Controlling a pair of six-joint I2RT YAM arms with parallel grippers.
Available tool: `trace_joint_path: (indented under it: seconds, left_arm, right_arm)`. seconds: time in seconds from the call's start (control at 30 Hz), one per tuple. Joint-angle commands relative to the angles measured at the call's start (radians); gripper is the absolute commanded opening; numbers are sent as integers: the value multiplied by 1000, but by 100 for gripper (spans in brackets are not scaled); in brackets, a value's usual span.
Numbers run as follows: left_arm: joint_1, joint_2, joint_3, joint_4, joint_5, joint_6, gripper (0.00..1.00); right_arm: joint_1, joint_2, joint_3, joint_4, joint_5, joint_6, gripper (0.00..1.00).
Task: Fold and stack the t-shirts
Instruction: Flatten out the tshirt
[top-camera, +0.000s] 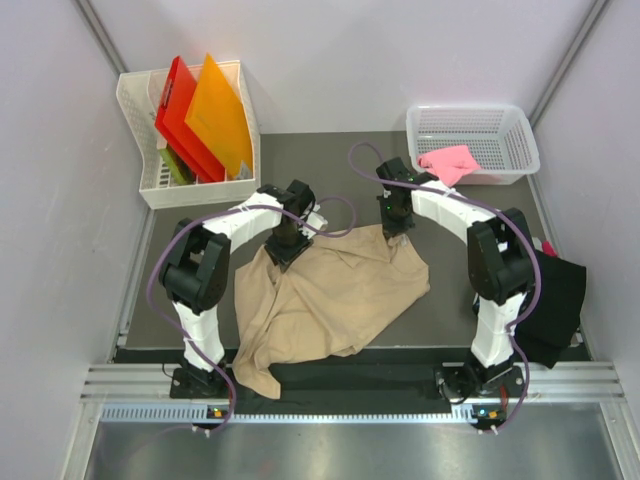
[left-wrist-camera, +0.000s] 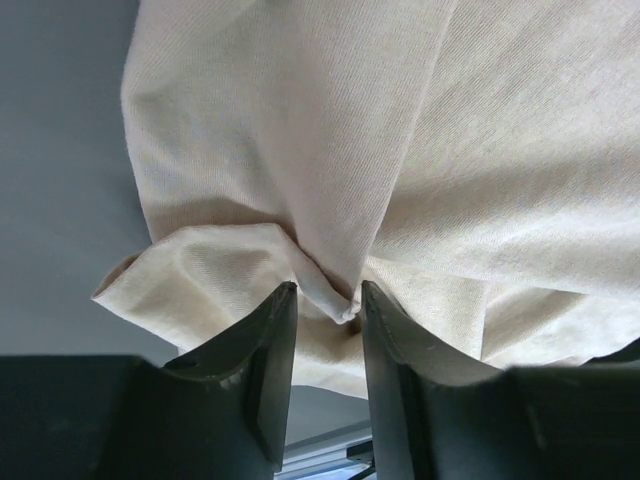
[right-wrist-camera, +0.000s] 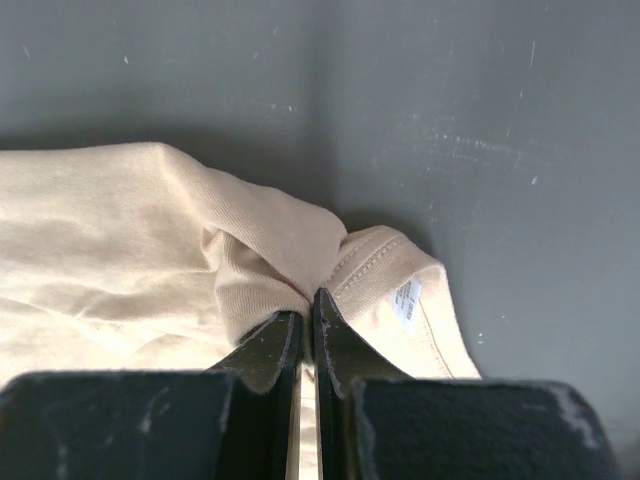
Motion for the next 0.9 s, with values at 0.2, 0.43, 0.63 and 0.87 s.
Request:
trace_joint_path:
  seconds: [0.2,0.43,0.63,0.87]
  left_arm:
    - [3,-38,24,5,-2,-9,11]
    - [41,-111,85,-56,-91,33,0]
    - [253,-200,217,-165,-126,134,0]
    - [368,-327,107,-181,-173,244,0]
  right_arm:
    - [14,-90,-41,22,-2,-9,0]
    - [14,-125,-73,28,15,-14,0]
    - [11,-154,-64,28,35,-29,0]
    - [-18,-162,-61,28,50,-44,0]
